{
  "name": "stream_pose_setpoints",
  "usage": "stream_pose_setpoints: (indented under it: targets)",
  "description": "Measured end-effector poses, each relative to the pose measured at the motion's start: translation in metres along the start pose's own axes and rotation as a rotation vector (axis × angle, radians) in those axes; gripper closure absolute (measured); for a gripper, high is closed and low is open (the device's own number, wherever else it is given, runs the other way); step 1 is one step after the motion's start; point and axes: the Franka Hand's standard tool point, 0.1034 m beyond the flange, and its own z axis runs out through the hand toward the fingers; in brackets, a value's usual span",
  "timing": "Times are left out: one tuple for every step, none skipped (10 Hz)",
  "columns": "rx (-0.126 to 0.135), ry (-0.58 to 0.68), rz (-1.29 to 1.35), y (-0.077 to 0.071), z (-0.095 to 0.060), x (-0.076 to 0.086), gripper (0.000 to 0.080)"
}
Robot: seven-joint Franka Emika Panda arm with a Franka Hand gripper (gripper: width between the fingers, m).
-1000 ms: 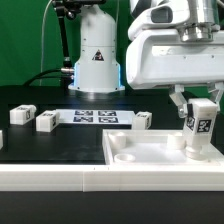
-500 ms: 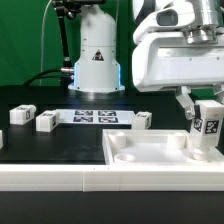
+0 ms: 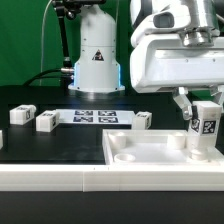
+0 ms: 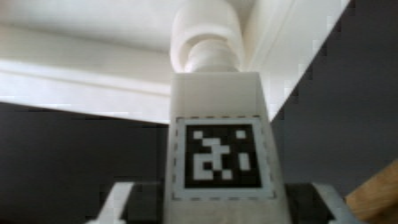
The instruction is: Assemble one leg
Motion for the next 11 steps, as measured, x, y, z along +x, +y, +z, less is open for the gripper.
stream_pose_setpoints:
  targets:
    - [0.001, -0.005, -0.002, -0.001, -0.001, -0.003, 0.0508]
    - [0.000, -0.007, -0.001, 0.000, -0.001, -0.005, 0.0508]
    - [-0.001, -0.009, 0.000, 0.001, 0.000, -0.007, 0.0508]
    - [-0.002, -0.007, 0.000, 0.001, 0.002, -0.009, 0.0508]
    - [-0.002, -0.010, 0.001, 0.001, 0.006, -0.012, 0.0508]
    - [-0.001, -0.002, 0.000, 0.000, 0.010, -0.014, 0.0508]
    - [-0.004, 0.030, -0.001, -0.001, 0.011, -0.012, 0.0508]
    - [-0.008, 0.058, -0.001, 0.000, 0.012, -0.010, 0.0508]
    - [-0.008, 0.061, -0.001, 0.000, 0.012, -0.010, 0.0508]
    - [-0.008, 0.061, -0.001, 0.000, 0.012, -0.010, 0.0508]
    - [-0.008, 0.061, -0.001, 0.000, 0.012, -0.010, 0.0508]
